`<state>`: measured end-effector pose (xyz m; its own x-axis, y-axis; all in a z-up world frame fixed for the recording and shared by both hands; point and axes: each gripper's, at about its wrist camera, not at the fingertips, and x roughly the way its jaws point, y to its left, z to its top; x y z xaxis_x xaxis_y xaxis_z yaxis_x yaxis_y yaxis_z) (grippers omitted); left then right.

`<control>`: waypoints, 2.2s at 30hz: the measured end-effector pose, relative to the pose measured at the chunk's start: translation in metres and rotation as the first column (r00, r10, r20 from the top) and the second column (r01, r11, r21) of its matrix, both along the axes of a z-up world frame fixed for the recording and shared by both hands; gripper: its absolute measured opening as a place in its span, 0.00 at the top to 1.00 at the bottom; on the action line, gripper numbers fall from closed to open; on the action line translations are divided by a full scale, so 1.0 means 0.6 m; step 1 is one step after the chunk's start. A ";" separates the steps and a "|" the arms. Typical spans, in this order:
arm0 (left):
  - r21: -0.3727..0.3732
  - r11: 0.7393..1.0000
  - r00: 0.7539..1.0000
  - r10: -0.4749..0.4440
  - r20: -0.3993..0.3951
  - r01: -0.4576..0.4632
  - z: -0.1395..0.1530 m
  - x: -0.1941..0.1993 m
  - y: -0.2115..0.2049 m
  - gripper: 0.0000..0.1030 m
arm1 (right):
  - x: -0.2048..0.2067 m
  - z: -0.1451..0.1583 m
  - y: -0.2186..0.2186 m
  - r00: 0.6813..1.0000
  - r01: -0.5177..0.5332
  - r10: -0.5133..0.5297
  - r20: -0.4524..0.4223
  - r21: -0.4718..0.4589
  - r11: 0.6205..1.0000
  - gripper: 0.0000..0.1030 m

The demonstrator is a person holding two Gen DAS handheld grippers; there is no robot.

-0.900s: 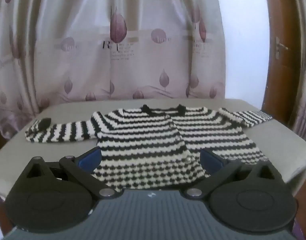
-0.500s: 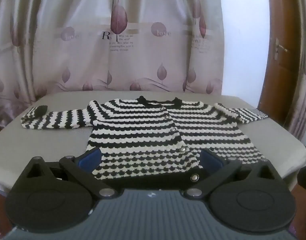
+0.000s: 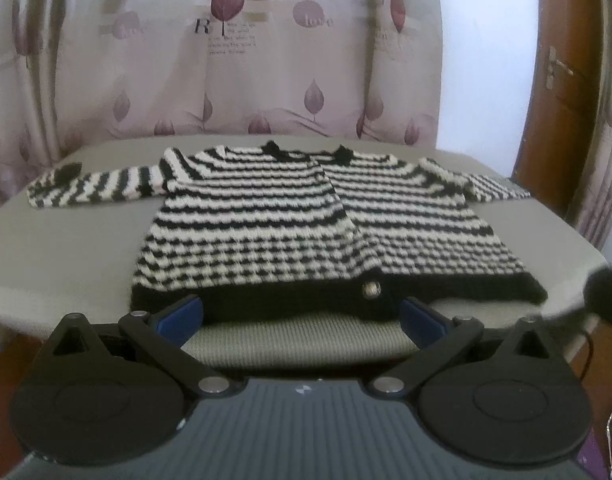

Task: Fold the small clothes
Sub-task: 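Move both tools toward the striped cardigan lying flat on the table, then grasp the black sleeve cuff nearest the left tool with the left tool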

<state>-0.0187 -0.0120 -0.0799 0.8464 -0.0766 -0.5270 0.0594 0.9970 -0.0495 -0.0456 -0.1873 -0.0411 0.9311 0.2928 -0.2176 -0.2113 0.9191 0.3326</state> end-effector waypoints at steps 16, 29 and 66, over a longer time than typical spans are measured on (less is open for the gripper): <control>-0.039 0.999 0.999 -0.022 -0.025 0.021 -0.015 -0.026 -0.002 0.00 | -0.001 0.004 0.002 1.000 0.009 -0.009 -0.028 0.006 1.000 0.00; -0.065 0.995 0.996 0.071 -0.063 -0.075 -0.019 -0.006 0.024 0.00 | 0.015 0.002 0.011 0.999 -0.015 0.015 -0.036 -0.015 1.000 0.00; 0.099 0.977 0.978 0.195 -0.079 -0.187 -0.029 0.068 0.084 0.00 | 0.081 0.015 0.048 0.994 -0.102 0.099 -0.042 -0.070 0.992 0.00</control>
<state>0.0222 0.0383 -0.0972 0.7907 0.1331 -0.5976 -0.1327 0.9901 0.0450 0.0030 -0.1586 -0.0320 0.8884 0.3667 -0.2763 -0.2922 0.9157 0.2758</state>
